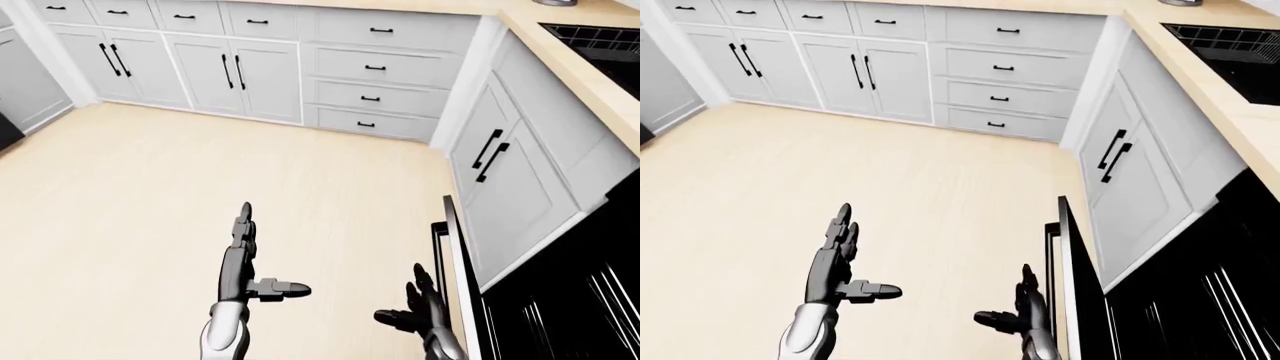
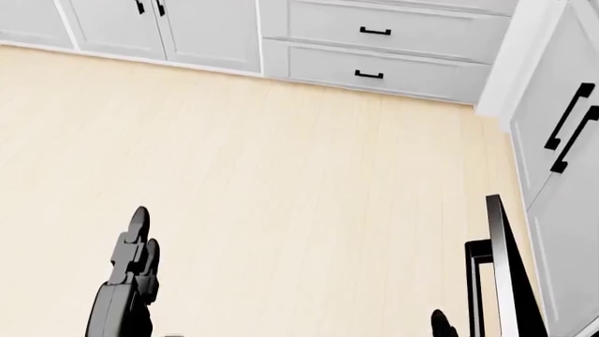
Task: Close the dishwasher door
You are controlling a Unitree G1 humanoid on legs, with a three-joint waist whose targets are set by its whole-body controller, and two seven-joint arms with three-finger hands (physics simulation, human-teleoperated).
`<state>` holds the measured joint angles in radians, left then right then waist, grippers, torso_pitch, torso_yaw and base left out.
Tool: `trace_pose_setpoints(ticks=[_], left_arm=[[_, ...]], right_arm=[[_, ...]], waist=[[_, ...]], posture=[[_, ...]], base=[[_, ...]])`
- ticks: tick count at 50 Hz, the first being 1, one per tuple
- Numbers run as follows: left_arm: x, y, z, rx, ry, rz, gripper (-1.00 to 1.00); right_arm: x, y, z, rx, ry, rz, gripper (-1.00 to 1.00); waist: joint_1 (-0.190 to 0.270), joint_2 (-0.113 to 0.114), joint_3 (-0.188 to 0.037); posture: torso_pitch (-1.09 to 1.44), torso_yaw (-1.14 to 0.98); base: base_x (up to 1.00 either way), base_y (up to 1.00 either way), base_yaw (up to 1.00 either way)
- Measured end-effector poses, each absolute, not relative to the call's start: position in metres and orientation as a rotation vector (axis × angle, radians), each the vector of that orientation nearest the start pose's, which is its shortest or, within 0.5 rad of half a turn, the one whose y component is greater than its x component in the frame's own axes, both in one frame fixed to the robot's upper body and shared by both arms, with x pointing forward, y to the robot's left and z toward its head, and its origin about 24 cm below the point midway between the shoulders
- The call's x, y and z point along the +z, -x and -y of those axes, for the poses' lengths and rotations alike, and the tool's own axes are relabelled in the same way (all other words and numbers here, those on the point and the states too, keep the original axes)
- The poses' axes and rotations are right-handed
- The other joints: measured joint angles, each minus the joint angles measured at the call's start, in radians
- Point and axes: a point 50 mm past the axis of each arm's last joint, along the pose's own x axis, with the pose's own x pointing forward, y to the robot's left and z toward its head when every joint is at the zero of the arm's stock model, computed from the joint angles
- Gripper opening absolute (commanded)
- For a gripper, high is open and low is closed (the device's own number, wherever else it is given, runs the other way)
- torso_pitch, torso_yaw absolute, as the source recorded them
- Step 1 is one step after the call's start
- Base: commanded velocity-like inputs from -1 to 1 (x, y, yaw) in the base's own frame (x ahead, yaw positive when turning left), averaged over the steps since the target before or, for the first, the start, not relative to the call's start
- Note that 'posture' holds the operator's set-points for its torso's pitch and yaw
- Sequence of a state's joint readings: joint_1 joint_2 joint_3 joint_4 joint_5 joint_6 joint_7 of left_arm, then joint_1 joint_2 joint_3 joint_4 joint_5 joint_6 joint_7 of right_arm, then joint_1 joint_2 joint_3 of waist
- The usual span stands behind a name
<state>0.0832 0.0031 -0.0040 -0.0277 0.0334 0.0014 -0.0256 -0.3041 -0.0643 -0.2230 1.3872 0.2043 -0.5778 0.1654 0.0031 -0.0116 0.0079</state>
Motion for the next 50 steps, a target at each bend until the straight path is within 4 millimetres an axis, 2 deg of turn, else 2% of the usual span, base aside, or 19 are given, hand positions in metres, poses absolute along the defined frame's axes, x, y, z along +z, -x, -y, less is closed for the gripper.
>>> trace_pose_setpoints(ticks=[7, 13, 33, 50], left_arm=[[0.029, -0.237, -0.153, -0.005, -0.035, -0.049, 1.0], [0.029, -0.237, -0.153, -0.005, -0.035, -0.05, 1.0], [0.03, -0.236, -0.153, -0.005, -0.035, -0.047, 1.0], [0.028, -0.236, -0.152, -0.007, -0.036, -0.05, 1.0]], right_arm=[[-0.119, -0.194, 0.194, -0.17, -0.265, -0.534, 1.0], [-0.122, -0.186, 0.202, -0.2, -0.285, -0.549, 1.0], [-0.122, -0.172, 0.221, -0.253, -0.291, -0.525, 1.0], [-0.123, -0.169, 0.225, -0.307, -0.258, -0.538, 1.0]], waist=[[0.0, -0.002, 0.001], [-0.001, -0.003, 0.001], [0.011, 0.004, -0.008], [0.01, 0.002, -0.006]], posture=[[0.0, 0.0], [0.0, 0.0], [0.0, 0.0], [0.0, 0.0]], base=[[0.0, 0.0, 0.0], [0.0, 0.0, 0.0], [0.0, 0.0, 0.0], [0.0, 0.0, 0.0]])
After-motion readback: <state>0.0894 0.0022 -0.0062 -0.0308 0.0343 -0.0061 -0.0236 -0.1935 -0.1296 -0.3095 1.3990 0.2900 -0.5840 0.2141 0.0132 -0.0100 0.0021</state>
